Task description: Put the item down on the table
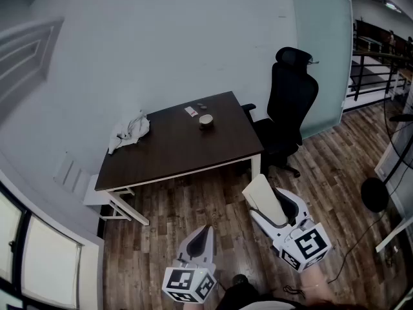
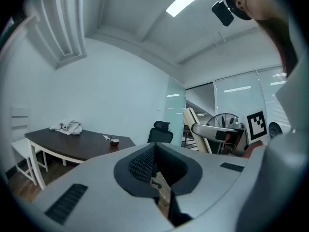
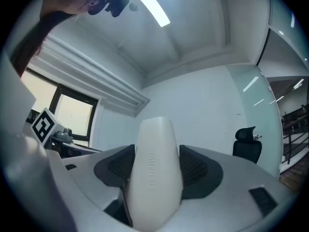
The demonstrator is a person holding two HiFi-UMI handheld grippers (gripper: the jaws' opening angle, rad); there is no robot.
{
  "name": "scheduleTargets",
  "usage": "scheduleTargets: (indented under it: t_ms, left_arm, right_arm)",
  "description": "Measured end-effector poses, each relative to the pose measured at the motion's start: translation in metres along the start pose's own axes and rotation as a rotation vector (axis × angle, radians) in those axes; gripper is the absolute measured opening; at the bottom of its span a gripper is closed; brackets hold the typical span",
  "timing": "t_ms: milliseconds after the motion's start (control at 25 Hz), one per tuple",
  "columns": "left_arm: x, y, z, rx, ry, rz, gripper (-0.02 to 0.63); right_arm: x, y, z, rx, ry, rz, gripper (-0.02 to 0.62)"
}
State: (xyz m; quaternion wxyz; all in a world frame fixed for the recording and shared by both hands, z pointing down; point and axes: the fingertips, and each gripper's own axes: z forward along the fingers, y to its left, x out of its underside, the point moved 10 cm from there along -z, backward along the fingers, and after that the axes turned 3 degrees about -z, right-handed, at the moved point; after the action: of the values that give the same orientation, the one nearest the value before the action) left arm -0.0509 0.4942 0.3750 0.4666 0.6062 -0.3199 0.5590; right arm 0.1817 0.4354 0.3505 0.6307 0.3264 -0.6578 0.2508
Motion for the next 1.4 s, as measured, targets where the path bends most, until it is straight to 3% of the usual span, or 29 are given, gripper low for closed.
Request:
scheduleTargets:
  t_ms: [200,480,760,1400]
  left_arm:
    - [0.006,-0.036,-0.020,-0.002,0.000,-0.003,0.018]
    - [0.009,-0.045,-0.020,0.010,-0.009,0.007,0.018]
    - [0.000,-0.017,0.004,0.004,-0.003,-0.003,0.018]
    - [-0.023,0.058,0.078,0.088,-0.019,0.011,0.018]
  right_arm:
    - [-0.004,0.003,-0.039,-0.001,-0.006,-0.003,0.295]
    - [0.002,-0.005,-0.048,0.002,-0.038,0.043,0.296]
    - [0.009,-0.015,-0.010,0.023,-0.031,0.026,0.296]
    - [0.014,-0.037,0.095,0.056,-0.019,0.004,0.295]
